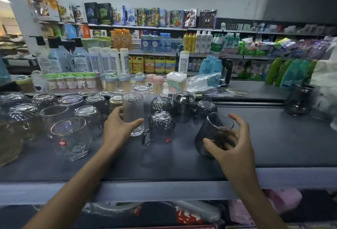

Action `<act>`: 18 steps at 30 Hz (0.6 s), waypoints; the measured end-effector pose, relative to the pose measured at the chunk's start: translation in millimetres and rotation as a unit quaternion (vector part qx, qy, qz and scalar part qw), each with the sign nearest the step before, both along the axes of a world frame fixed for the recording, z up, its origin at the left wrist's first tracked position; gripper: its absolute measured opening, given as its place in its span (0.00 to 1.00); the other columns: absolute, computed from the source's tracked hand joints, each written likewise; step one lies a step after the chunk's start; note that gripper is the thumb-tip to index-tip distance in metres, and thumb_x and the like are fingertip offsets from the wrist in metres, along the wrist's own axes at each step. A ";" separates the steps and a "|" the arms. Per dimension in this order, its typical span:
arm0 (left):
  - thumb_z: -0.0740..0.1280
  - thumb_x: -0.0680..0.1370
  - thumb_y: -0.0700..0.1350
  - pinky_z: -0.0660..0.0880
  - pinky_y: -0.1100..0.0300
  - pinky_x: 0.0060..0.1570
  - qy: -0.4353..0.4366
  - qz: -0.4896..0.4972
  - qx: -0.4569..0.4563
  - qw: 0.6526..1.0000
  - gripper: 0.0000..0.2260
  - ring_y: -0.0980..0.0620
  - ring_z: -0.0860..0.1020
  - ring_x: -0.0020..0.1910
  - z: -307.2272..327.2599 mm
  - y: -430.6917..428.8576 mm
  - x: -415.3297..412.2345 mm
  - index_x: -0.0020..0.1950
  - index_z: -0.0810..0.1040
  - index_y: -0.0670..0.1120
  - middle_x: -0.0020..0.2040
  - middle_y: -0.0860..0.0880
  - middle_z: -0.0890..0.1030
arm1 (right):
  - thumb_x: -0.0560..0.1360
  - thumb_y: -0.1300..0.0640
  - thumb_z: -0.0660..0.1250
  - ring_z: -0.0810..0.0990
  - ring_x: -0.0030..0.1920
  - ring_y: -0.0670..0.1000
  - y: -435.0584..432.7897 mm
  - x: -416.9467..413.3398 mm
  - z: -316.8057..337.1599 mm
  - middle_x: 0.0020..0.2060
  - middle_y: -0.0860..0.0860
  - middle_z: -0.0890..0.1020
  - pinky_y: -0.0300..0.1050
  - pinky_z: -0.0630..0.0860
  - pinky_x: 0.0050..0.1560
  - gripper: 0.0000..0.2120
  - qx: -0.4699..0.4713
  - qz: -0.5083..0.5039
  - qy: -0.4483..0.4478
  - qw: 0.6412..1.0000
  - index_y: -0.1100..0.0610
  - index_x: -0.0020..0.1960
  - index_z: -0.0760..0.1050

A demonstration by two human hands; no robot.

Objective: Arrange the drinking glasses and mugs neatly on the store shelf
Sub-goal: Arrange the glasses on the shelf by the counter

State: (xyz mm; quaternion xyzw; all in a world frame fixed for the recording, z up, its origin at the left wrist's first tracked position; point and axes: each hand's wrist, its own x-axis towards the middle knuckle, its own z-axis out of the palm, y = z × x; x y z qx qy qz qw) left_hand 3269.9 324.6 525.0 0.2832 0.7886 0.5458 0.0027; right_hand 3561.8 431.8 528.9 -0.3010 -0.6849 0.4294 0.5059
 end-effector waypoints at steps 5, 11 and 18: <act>0.83 0.68 0.51 0.80 0.50 0.56 0.028 0.010 0.012 0.999 0.29 0.49 0.83 0.53 6.4 -15.1 11.8 0.66 0.78 0.49 0.53 0.50 0.83 | 0.67 0.61 0.81 0.82 0.51 0.36 0.4 8.2 4.2 0.51 0.41 0.81 0.32 0.79 0.47 0.38 0.009 0.017 -0.053 0.998 0.39 0.69 0.69; 0.80 0.73 0.48 0.77 0.56 0.59 0.158 -0.020 0.113 0.981 0.23 0.56 0.80 0.57 27.8 -42.4 85.4 0.65 0.77 0.50 0.58 0.53 0.82 | 0.64 0.56 0.84 0.81 0.50 0.36 10.7 19.5 22.7 0.49 0.42 0.80 0.37 0.78 0.48 0.35 0.037 0.044 -0.111 0.992 0.37 0.62 0.69; 0.80 0.72 0.46 0.80 0.60 0.54 0.134 -0.211 0.026 0.968 0.27 0.60 0.79 0.54 12.0 -6.8 143.8 0.68 0.76 0.56 0.58 0.57 0.79 | 0.59 0.52 0.87 0.86 0.52 0.47 37.8 8.8 34.1 0.53 0.48 0.84 0.51 0.83 0.57 0.38 0.034 0.094 -0.146 0.984 0.38 0.62 0.72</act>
